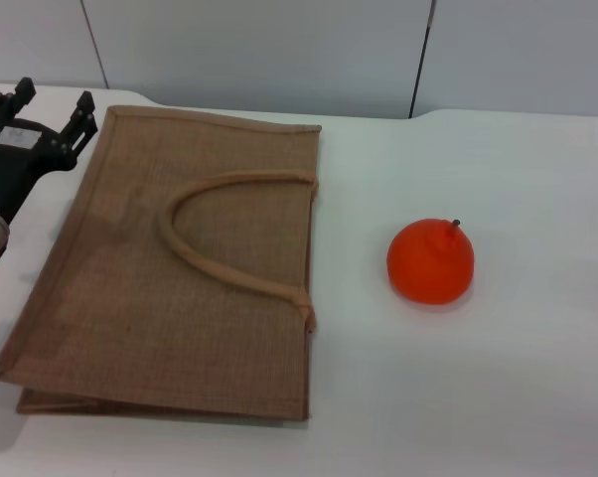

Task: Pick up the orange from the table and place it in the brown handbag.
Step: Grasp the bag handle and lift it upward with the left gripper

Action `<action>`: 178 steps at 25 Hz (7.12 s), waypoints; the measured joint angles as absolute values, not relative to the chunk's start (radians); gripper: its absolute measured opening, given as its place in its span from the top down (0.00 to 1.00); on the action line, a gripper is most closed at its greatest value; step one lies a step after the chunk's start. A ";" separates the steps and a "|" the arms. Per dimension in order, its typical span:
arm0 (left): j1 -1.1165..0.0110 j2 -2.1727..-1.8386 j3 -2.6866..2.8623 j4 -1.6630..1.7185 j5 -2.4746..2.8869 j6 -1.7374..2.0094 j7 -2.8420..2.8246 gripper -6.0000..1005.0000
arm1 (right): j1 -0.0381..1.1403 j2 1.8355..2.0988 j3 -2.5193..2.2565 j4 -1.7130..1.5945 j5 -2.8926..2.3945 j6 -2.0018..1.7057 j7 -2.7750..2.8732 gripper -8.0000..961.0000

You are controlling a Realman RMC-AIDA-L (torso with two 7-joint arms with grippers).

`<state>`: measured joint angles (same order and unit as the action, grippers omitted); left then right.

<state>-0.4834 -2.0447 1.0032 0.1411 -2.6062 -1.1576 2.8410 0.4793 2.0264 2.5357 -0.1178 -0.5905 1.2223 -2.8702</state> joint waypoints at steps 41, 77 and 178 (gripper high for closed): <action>-0.500 -2.029 1.006 0.230 -2.355 -1.095 2.501 0.25 | 0.525 2.022 2.523 -0.112 -0.600 1.068 -2.869 0.07; -0.244 -2.035 1.304 1.102 -1.654 -0.606 1.327 0.25 | 0.541 2.022 2.522 -0.110 -0.601 1.009 -2.868 0.07; -0.614 -2.039 1.252 0.957 -0.606 -0.870 0.848 0.25 | 0.565 2.028 2.496 -0.120 -0.643 1.056 -2.869 0.07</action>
